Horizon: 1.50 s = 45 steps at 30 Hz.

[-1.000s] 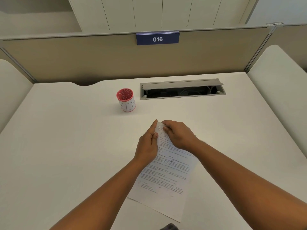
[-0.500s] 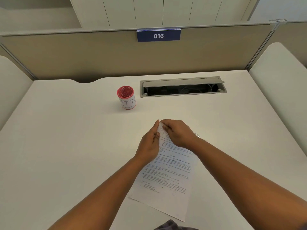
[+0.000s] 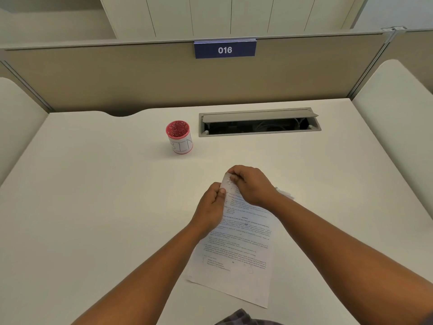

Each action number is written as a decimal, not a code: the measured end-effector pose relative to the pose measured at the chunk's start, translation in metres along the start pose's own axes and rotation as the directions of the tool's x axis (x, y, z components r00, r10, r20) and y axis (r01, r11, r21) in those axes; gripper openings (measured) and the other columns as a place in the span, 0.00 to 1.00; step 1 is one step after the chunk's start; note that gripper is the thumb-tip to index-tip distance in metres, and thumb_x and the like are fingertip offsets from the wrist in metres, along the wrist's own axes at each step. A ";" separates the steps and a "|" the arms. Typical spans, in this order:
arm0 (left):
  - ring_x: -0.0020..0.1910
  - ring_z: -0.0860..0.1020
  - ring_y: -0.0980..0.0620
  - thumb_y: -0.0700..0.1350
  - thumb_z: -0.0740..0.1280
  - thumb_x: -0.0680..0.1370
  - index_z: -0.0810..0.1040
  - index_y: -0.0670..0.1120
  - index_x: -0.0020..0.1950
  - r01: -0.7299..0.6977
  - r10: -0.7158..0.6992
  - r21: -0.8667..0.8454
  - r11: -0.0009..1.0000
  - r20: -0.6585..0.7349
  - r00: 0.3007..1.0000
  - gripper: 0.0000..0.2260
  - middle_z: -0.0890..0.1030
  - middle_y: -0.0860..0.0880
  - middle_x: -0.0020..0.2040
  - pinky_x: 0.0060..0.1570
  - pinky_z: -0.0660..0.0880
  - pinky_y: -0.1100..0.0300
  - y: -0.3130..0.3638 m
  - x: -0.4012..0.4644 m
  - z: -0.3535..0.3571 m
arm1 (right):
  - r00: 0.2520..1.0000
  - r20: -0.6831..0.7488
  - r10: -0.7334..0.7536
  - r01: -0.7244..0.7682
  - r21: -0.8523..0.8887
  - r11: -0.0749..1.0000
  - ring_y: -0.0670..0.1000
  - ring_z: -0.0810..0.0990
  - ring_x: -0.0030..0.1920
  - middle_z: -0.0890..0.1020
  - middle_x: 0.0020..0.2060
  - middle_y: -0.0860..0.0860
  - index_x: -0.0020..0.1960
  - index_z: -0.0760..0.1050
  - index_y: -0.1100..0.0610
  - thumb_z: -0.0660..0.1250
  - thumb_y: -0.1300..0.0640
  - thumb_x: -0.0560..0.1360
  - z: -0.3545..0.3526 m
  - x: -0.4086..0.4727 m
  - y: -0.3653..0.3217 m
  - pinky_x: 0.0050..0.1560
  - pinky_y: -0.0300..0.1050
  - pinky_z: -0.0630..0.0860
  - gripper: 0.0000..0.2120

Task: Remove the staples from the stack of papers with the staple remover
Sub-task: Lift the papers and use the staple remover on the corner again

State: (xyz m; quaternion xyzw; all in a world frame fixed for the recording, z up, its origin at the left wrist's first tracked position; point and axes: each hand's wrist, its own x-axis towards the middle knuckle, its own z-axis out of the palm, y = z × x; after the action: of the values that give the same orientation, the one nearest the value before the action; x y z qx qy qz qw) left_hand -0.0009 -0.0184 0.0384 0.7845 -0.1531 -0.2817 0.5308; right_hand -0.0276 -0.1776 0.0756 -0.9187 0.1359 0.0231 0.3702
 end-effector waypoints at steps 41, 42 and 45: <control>0.37 0.76 0.52 0.50 0.55 0.87 0.73 0.48 0.47 -0.004 0.011 0.205 0.979 -0.033 0.999 0.13 0.79 0.50 0.41 0.36 0.73 0.57 -0.015 0.009 -0.003 | 0.967 -0.168 0.192 -0.138 0.285 0.948 0.47 0.80 0.43 0.84 0.42 0.46 0.49 0.79 0.50 0.60 0.50 0.83 -0.004 0.005 0.017 0.46 0.48 0.76 0.10; 0.38 0.77 0.52 0.49 0.55 0.87 0.72 0.49 0.46 0.010 -0.002 0.202 0.979 -0.036 0.999 0.13 0.79 0.51 0.42 0.37 0.73 0.58 -0.016 0.009 -0.004 | 0.956 -0.205 0.208 -0.151 0.263 0.953 0.46 0.81 0.43 0.84 0.42 0.45 0.50 0.79 0.50 0.60 0.51 0.83 -0.006 0.005 0.022 0.45 0.47 0.75 0.10; 0.43 0.81 0.49 0.50 0.55 0.87 0.74 0.47 0.49 0.053 -0.049 0.184 0.981 -0.029 0.998 0.13 0.83 0.49 0.47 0.41 0.76 0.55 -0.018 0.012 -0.006 | 0.924 -0.291 0.249 -0.212 0.153 0.965 0.50 0.81 0.49 0.83 0.47 0.45 0.53 0.78 0.51 0.60 0.53 0.82 -0.005 0.000 0.046 0.49 0.47 0.76 0.08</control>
State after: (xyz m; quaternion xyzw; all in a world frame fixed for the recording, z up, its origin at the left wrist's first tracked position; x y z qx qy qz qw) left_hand 0.0116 -0.0137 0.0202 0.8374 -0.1520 -0.2702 0.4502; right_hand -0.0407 -0.2132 0.0483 -0.8648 0.3002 -0.0852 0.3933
